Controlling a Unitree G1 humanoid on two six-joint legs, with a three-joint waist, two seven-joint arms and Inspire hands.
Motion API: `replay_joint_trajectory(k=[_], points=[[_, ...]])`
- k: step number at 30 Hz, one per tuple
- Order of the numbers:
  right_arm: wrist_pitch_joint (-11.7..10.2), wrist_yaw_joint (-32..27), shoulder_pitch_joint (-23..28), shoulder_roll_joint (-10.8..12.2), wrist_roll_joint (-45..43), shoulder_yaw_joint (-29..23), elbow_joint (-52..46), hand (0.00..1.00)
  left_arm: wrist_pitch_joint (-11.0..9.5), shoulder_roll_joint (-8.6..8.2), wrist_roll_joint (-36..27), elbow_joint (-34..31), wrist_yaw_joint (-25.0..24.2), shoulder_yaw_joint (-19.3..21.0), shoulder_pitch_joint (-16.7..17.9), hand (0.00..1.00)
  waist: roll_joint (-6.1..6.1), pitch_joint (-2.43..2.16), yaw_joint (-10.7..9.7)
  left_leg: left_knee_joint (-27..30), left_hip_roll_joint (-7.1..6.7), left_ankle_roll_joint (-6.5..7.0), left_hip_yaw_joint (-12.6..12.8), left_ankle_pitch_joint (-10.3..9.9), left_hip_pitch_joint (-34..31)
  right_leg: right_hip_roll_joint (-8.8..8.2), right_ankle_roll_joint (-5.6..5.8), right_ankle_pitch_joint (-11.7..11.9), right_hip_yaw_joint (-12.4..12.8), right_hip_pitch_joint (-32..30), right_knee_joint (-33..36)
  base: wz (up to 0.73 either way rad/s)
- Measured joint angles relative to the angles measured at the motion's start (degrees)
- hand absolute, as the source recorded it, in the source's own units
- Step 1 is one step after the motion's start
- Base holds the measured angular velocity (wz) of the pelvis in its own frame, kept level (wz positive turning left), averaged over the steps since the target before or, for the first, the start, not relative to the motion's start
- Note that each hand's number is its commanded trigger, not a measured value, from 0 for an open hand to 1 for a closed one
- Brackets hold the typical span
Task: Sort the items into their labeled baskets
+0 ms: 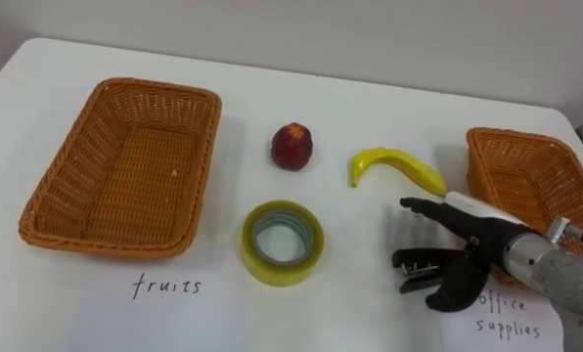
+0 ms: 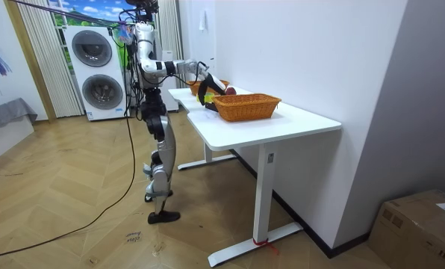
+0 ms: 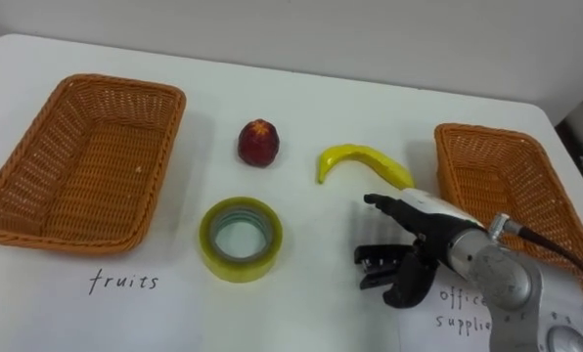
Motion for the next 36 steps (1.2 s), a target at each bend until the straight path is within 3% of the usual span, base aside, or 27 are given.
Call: replay_joint_trajectory(k=[11, 18, 29, 36], points=[[0.0, -0.6, 0.0, 0.5, -0.4, 2.2, 0.0, 0.0, 0.0, -0.05, -0.5, 0.0, 0.0, 0.0, 0.0, 0.0, -0.14, -0.1, 0.1, 0.0, 0.0, -0.01, 0.1, 0.0, 0.1, 0.13, 0.0, 0.0, 0.5, 0.1, 0.0, 0.0], [1.2, -0.6, 0.1, 2.1, -0.6, 2.3, 0.0, 0.0, 0.0, -0.2, -0.5, 0.0, 0.0, -0.1, 0.0, 0.0, -0.07, -0.06, 0.1, 0.0, 0.02, -0.01, 0.1, 0.0, 0.1, 0.17, 0.0, 0.0, 0.6, 0.0, 0.0, 0.0], [2.5, 0.7, 0.2, 2.7, -0.7, 5.0, 0.0, 0.0, 0.1, -0.12, -0.5, 0.0, 0.1, -1.1, 0.1, 0.0, 0.12, -0.05, 0.2, -0.1, 0.03, -0.01, 0.0, 0.0, 0.1, 0.17, -0.01, 0.0, 0.5, 0.0, 0.0, 0.0], [2.3, -2.6, 0.5, 5.0, -1.1, 5.1, 2.3, 0.0, 0.1, -0.04, -0.5, -0.1, 1.1, -1.4, 0.1, 0.0, 0.25, -0.12, 0.1, 0.0, 0.05, 0.02, 0.0, 0.0, 0.3, 0.17, -0.08, 0.4, 0.3, 0.3, 0.0, 0.0]])
